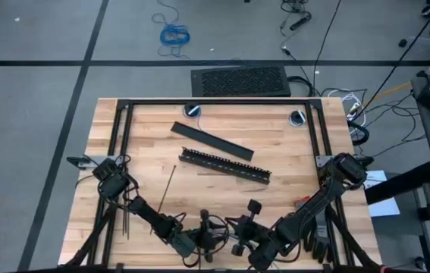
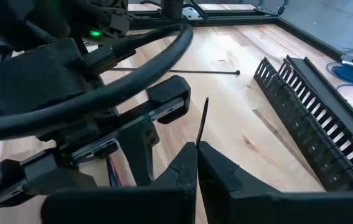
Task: Ziptie cables
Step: Wrap the cable wires with the black zip tie
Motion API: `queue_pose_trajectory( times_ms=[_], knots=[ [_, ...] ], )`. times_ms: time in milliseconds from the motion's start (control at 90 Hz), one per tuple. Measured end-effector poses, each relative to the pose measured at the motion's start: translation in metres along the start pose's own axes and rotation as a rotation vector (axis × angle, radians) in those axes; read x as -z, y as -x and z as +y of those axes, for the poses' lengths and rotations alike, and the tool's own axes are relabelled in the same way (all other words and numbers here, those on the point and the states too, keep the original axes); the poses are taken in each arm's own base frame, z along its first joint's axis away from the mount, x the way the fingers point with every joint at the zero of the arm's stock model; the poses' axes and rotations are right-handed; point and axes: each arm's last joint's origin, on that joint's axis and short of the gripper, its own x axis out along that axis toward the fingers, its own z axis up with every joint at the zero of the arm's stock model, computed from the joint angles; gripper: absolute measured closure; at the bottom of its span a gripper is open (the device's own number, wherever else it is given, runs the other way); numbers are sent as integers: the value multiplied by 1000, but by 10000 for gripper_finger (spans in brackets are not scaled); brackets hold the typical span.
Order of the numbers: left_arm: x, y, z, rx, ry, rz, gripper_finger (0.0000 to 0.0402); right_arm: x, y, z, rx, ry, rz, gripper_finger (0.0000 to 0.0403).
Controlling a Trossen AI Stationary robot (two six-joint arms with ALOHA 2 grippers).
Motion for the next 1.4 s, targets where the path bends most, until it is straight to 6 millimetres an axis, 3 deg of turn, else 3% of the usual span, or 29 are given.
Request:
queue_pose_trajectory(
  times_ms=[344, 544, 700, 900, 1133, 1400],
  knots=[
    [8, 4, -3, -34, 90, 67, 223, 6, 0, -4, 56, 2, 1, 403],
    [-25, 26, 2, -267, 137, 3, 223, 23, -4, -5, 92, -21, 41, 403],
    [-41, 28, 9, -257, 342, -45, 223, 25, -6, -5, 111, -34, 21, 403],
    [-31, 20, 14, -211, 544, -1, 223, 22, -6, -4, 129, -3, -21, 403],
    [-22, 16, 19, -221, 581, 61, 223, 19, -9, -3, 130, 13, -33, 403],
    [-27, 11, 19, -160, 594, 77, 224, 17, -16, -7, 145, 8, -28, 403]
  ],
)
